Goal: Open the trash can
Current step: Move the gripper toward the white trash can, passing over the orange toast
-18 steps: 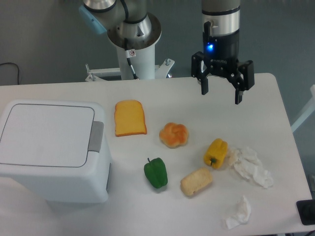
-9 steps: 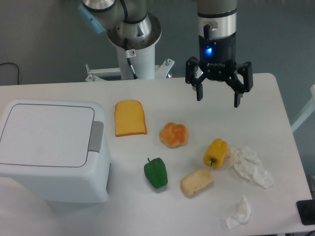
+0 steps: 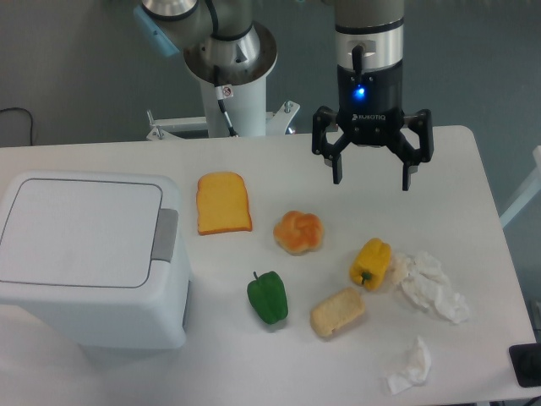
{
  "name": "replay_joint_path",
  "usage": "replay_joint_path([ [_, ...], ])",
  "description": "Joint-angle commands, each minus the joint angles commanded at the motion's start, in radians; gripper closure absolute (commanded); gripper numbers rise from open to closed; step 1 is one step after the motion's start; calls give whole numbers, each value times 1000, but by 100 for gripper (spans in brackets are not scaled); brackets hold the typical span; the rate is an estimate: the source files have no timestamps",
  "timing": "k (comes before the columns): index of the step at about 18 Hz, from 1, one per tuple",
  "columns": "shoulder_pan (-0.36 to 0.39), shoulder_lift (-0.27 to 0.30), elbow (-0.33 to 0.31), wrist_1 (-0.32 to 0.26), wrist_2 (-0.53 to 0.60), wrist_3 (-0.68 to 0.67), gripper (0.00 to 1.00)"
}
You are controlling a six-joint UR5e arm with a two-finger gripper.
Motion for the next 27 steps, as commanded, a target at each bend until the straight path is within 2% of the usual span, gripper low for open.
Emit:
replay_joint_path([
  [7, -15, -12, 14, 6, -57, -100, 0],
  [13, -28, -18, 12, 6, -124, -130, 0],
  [16, -66, -18, 12, 5, -126, -150, 0],
  [22, -92, -15, 11, 5, -130, -302, 0],
  [25, -129, -12, 11, 5, -133, -411, 0],
  [27, -137, -14, 14, 5, -135, -433, 0],
])
